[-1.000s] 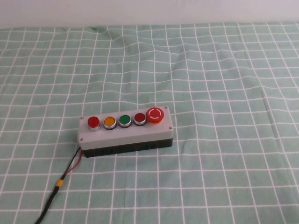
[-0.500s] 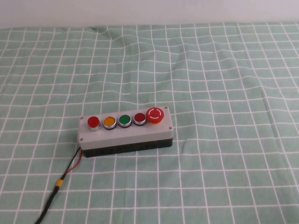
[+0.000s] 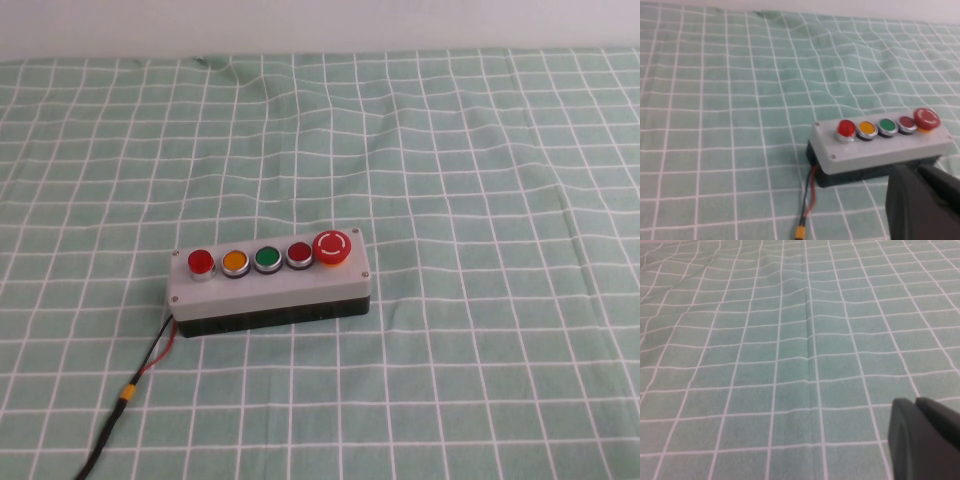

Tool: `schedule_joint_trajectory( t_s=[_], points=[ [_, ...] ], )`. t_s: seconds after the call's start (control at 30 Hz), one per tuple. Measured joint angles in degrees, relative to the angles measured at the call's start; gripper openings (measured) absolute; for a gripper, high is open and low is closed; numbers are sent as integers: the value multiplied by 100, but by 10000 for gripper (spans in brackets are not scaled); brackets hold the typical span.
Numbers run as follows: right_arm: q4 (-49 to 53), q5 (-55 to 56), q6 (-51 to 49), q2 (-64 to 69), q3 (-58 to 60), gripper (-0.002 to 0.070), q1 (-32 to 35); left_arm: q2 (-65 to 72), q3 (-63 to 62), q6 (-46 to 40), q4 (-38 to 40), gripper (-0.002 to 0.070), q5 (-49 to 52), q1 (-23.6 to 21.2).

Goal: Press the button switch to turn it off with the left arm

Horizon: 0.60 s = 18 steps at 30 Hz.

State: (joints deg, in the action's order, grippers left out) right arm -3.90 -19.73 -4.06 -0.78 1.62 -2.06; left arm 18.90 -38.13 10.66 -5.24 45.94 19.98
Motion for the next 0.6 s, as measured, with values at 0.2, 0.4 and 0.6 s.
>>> schedule_joint_trajectory(
  t_s=[0.2, 0.4, 0.6],
  points=[
    [0, 0, 0, 0, 0, -16, 0, -44, 1005, 0, -141, -3, -1247, -749],
    [0, 0, 0, 0, 0, -16, 0, -486, 2345, 0, -175, -3, -2719, -1668],
    [0, 0, 0, 0, 0, -16, 0, -1583, 3476, 0, -163, -3, -3146, -1825]
  ],
)
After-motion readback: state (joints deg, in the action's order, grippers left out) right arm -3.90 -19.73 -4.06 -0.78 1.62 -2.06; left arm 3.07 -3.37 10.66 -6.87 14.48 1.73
